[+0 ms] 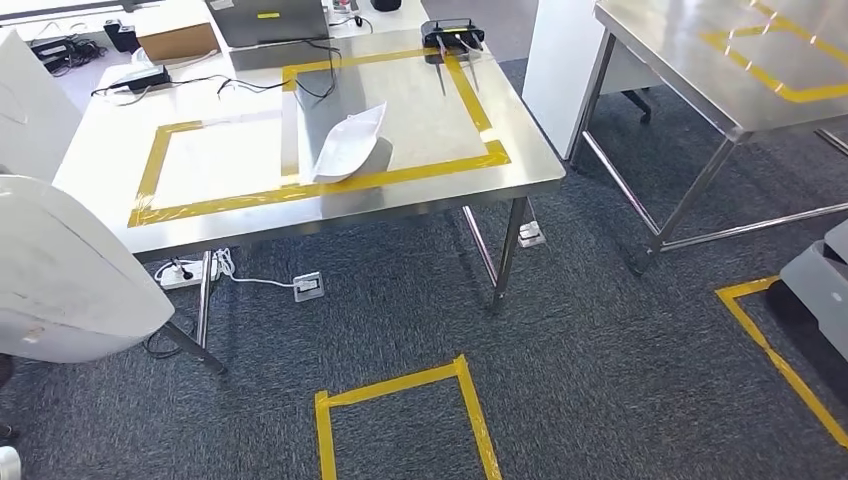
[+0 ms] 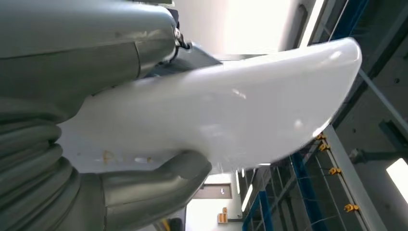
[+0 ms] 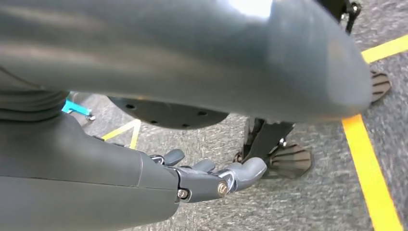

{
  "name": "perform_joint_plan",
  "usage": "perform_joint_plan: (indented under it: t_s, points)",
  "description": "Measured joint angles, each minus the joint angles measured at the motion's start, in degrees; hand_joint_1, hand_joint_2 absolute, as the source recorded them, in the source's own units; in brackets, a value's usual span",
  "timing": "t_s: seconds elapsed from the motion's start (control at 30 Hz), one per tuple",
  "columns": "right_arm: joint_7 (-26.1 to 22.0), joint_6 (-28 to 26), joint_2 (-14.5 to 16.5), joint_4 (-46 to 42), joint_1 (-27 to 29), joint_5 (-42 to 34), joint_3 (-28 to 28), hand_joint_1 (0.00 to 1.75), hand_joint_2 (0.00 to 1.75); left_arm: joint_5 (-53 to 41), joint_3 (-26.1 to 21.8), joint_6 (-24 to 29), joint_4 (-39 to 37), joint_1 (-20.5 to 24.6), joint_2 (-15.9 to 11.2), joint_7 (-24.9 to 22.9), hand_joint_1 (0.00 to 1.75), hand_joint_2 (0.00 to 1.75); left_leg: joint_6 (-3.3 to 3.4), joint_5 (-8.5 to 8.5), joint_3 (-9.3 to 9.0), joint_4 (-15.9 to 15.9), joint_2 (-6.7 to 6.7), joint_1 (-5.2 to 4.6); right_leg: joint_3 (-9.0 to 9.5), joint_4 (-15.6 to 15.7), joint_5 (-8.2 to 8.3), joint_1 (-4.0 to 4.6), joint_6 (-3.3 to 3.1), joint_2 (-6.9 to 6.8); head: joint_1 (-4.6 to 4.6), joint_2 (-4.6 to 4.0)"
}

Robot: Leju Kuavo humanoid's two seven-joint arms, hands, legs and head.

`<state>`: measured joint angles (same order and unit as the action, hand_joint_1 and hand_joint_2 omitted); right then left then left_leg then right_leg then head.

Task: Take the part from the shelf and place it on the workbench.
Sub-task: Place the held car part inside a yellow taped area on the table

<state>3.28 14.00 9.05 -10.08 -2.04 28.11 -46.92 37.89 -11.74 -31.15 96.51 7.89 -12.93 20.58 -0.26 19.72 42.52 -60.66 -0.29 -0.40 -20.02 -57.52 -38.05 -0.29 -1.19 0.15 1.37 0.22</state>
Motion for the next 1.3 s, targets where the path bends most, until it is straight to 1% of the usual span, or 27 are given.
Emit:
perform_joint_plan:
  t_s: [0.07, 0.13, 0.17, 0.23, 0.3, 0.33, 0.37, 0.43, 0.47, 0.5, 0.53, 0.6, 0.67, 0.7, 0.73, 0.8, 0.83, 0.87, 0.93, 0.97, 1.0, 1.1, 1.13, 1.17, 1.23, 1.27, 1.3]
  points:
    - [-0.02, -0.01, -0.01, -0.07, -0.50, 0.00, -0.01, 0.00, 0.00, -0.10, 0.08, 0.00, 0.48, 0.08, -0.02, 0.15, 1.75, 1.75, 0.46, 1.79, -2.11, 0.64, -0.34, 0.31, -0.68, -3.15, 2.59, 0.15, 0.55, -0.03, 0.00, 0.00]
    - [-0.04, -0.01, -0.02, -0.12, -0.88, -0.03, -0.02, 0.00, 0.00, -0.17, 0.11, 0.00, 0.83, 0.10, 0.05, 0.21, 1.75, 1.75, 1.04, 3.41, -4.85, 1.79, -0.49, 0.61, -6.11, -11.46, 5.75, 0.21, 0.93, 0.00, -0.13, 0.00]
    - [-0.04, 0.01, -0.02, -0.13, -0.92, -0.04, -0.02, 0.00, 0.00, -0.19, 0.12, 0.00, 0.87, 0.05, 0.12, 0.20, 1.75, 1.75, 1.26, 4.32, -6.24, 2.29, -0.49, 0.63, -9.51, -15.21, 5.62, 0.16, 1.08, 0.01, -0.18, 0.00]
    - [-0.02, 0.04, -0.02, -0.12, -0.79, -0.07, -0.03, 0.00, 0.00, -0.21, 0.14, -0.01, 0.87, -0.05, 0.31, 0.19, 1.75, 1.75, 1.50, 6.38, -9.18, 3.03, -0.69, 0.64, -15.36, -18.40, 1.08, 0.10, 1.39, 0.02, -0.21, 0.00]
    - [-0.01, 0.05, -0.02, -0.11, -0.28, -0.07, -0.04, 0.00, 0.00, -0.21, 0.14, -0.01, 0.87, -0.12, 0.45, 0.19, 1.75, 1.75, 1.47, 8.73, -12.45, 3.37, -1.12, 0.64, -19.37, -16.81, -3.54, 0.09, 1.50, 0.03, -0.22, 0.00]
    - [-0.01, 0.05, -0.02, -0.10, 0.06, -0.07, -0.04, 0.00, 0.00, -0.21, 0.14, -0.01, 0.86, -0.18, 0.53, 0.19, 1.75, 1.75, 1.38, 10.02, -14.12, 3.43, -1.33, 0.63, -20.73, -14.57, -3.21, 0.09, 1.44, 0.04, -0.22, 0.00]
    - [-0.02, 0.05, -0.02, -0.09, 0.42, -0.07, -0.05, 0.00, 0.00, -0.21, 0.14, 0.00, 0.83, -0.29, 0.63, 0.19, 1.75, 1.75, 1.27, 11.35, -15.52, 3.45, -1.46, 0.61, -21.73, -11.47, 0.25, 0.09, 1.30, 0.06, -0.22, 0.00]
    - [-0.02, 0.05, -0.02, -0.02, 1.01, -0.07, -0.08, 0.00, 0.00, -0.30, 0.19, 0.00, 0.63, -0.55, 0.96, 0.14, 1.75, 1.75, 0.89, 14.18, -17.92, 3.08, -1.81, 0.42, -23.13, -5.14, 11.23, 0.24, 0.99, 0.12, -0.19, 0.00]
    - [0.01, 0.05, -0.02, 0.02, 1.15, -0.05, -0.09, 0.00, 0.00, -0.44, 0.25, 0.01, 0.60, -0.64, 1.11, 0.05, 1.75, 1.75, 0.67, 15.69, -19.04, 3.12, -1.95, 0.36, -23.16, -3.45, 15.13, 0.39, 0.84, 0.14, -0.12, 0.00]
    - [0.00, 0.04, -0.02, 0.03, 1.15, -0.04, -0.11, 0.00, 0.00, -0.57, 0.31, 0.02, 0.65, -0.61, 1.20, -0.03, 1.75, 1.75, 0.32, 16.39, -20.24, 2.59, -2.12, 0.28, -22.80, -2.78, 16.58, 0.49, 0.65, 0.22, -0.07, 0.00]
    - [-0.01, 0.04, -0.02, 0.02, 0.91, -0.03, -0.11, 0.00, 0.00, -0.70, 0.37, 0.03, 0.78, -0.43, 1.22, -0.11, 1.75, 1.75, 0.01, 16.31, -20.76, 1.51, -2.21, 0.27, -21.67, -3.06, 15.91, 0.52, 0.40, 0.28, -0.04, 0.00]
    - [-0.06, 0.03, -0.03, -0.01, 0.38, -0.03, -0.12, 0.00, 0.00, -0.80, 0.48, 0.04, 1.04, 0.08, 1.20, -0.19, 1.75, 1.75, -0.61, 13.28, -19.04, -4.75, -1.68, 0.36, -19.03, -3.01, 14.36, 0.36, -0.39, 0.40, 0.08, -0.01]
    - [-0.08, 0.03, -0.06, -0.04, -0.09, -0.05, -0.14, 0.00, 0.00, -0.85, 0.57, 0.04, 1.06, 0.19, 1.19, -0.25, 1.75, 1.75, -1.23, 11.93, -13.57, -12.48, -0.77, 0.49, -16.21, -2.75, 12.43, 0.14, -1.09, 0.35, 0.28, -0.03]
    - [-0.09, 0.03, -0.08, -0.05, -0.16, -0.05, -0.15, 0.00, 0.00, -0.87, 0.59, 0.04, 1.01, 0.04, 1.17, -0.27, 1.75, 1.75, -1.51, 13.42, -10.64, -14.81, -0.47, 0.56, -14.79, -2.54, 11.39, 0.05, -1.24, 0.33, 0.37, -0.04]
    - [-0.11, 0.03, -0.09, -0.06, -0.17, -0.04, -0.16, 0.00, 0.00, -1.00, 0.61, 0.06, 0.94, -0.15, 1.17, -0.40, 1.75, 1.75, -1.67, 16.20, -7.94, -15.84, -0.32, 0.66, -13.24, -2.27, 10.27, -0.05, -1.32, 0.36, 0.42, -0.04]
    - [-0.12, 0.03, -0.10, -0.05, 0.02, 0.04, -0.23, 0.00, 0.00, -1.45, 0.62, 0.23, 0.77, -0.46, 1.16, -0.68, 1.75, 1.75, -1.73, 21.26, -3.87, -14.46, -0.14, 0.80, -9.96, -1.71, 8.02, -0.28, -1.22, 0.44, 0.46, -0.04]
    - [-0.13, 0.03, -0.10, -0.05, 0.16, 0.08, -0.27, 0.00, 0.00, -1.80, 0.62, 0.40, 0.60, -0.54, 1.10, -0.85, 1.75, 1.75, -1.68, 21.49, -2.42, -12.38, -0.05, 0.83, -8.26, -1.43, 6.83, -0.42, -1.08, 0.49, 0.48, -0.04]
    - [-0.16, 0.03, -0.09, -0.04, 0.32, 0.09, -0.31, 0.00, 0.00, -2.14, 0.62, 0.65, 0.30, -0.60, 0.98, -1.03, 1.75, 1.75, -1.65, 18.63, -1.27, -9.29, 0.06, 0.85, -6.76, -1.18, 5.63, -0.54, -0.86, 0.52, 0.49, -0.04]
    - [-0.25, 0.03, -0.07, -0.01, 0.56, 0.10, -0.39, 0.00, 0.00, -3.32, 0.66, 1.44, -0.84, -0.75, 0.62, -1.48, 1.75, 1.75, -1.50, 6.88, 0.49, -2.44, 0.17, 0.80, -4.14, -1.19, 3.23, -0.60, -0.25, 0.82, 0.66, -0.04]
    - [-0.28, 0.03, -0.07, 0.00, 0.53, 0.10, -0.44, 0.00, 0.00, -4.57, 0.72, 2.23, -1.52, -0.84, 0.39, -1.69, 1.75, 1.75, -1.32, 1.94, 0.79, -0.47, 0.16, 0.73, -3.28, -1.15, 2.12, -0.50, 0.10, 0.97, 0.72, -0.04]
    - [-0.29, 0.03, -0.09, 0.01, 0.42, 0.11, -0.49, 0.00, 0.00, -6.33, 0.79, 3.25, -2.13, -0.80, 0.09, -1.72, 1.75, 1.75, -1.05, -0.55, 0.87, 0.15, 0.10, 0.67, -2.47, -0.95, 1.17, -0.42, 0.44, 1.10, 0.75, -0.04]
    - [-0.22, 0.03, -0.15, -0.05, -0.27, 0.18, -0.52, 0.00, 0.00, -16.04, 1.04, 8.65, -3.74, 0.93, -1.01, -0.17, 1.75, 1.75, 0.06, 0.94, -0.25, -0.48, -0.12, 0.84, -0.66, 0.30, -0.73, -0.46, 1.39, 0.92, 0.56, -0.04]
    - [-0.16, 0.03, -0.16, -0.08, -0.46, 0.26, -0.52, 0.00, 0.00, -20.50, 1.16, 11.27, -4.65, 1.88, -1.27, 0.66, 1.75, 1.75, 0.45, 1.46, -0.84, -0.21, -0.14, 0.94, -1.11, -1.00, -1.45, -0.49, 1.64, 0.78, 0.45, -0.04]
    - [-0.07, 0.04, -0.16, -0.10, -0.64, 0.39, -0.53, 0.00, 0.00, -24.81, 1.30, 13.82, -5.82, 2.72, -1.50, 1.37, 1.75, 1.75, 0.77, 1.96, -1.52, 0.13, -0.13, 1.01, -2.75, -4.00, -2.57, -0.51, 1.83, 0.63, 0.34, -0.04]
    - [0.08, 0.07, -0.15, -0.10, -0.82, 0.61, -0.53, 0.00, 0.00, -30.05, 1.69, 16.93, -8.24, 3.84, -1.71, 2.20, 1.75, 1.75, 1.20, 2.97, -2.64, 0.45, -0.07, 0.87, -8.92, -12.74, -4.69, -0.42, 1.99, 0.44, 0.19, -0.04]
    - [0.14, 0.09, -0.15, -0.10, -0.83, 0.68, -0.53, 0.00, 0.00, -31.01, 1.97, 17.41, -9.22, 4.11, -1.74, 2.39, 1.75, 1.75, 1.31, 3.50, -3.20, 0.50, -0.08, 0.76, -12.03, -16.13, -4.78, -0.35, 1.95, 0.41, 0.18, -0.04]
    - [0.15, 0.09, -0.15, -0.10, -0.75, 0.70, -0.54, 0.00, 0.00, -31.56, 2.25, 17.71, -9.97, 4.25, -1.75, 2.51, 1.75, 1.75, 1.39, 4.04, -3.83, 0.49, -0.13, 0.65, -14.24, -17.48, -3.59, -0.26, 1.81, 0.39, 0.17, -0.04]
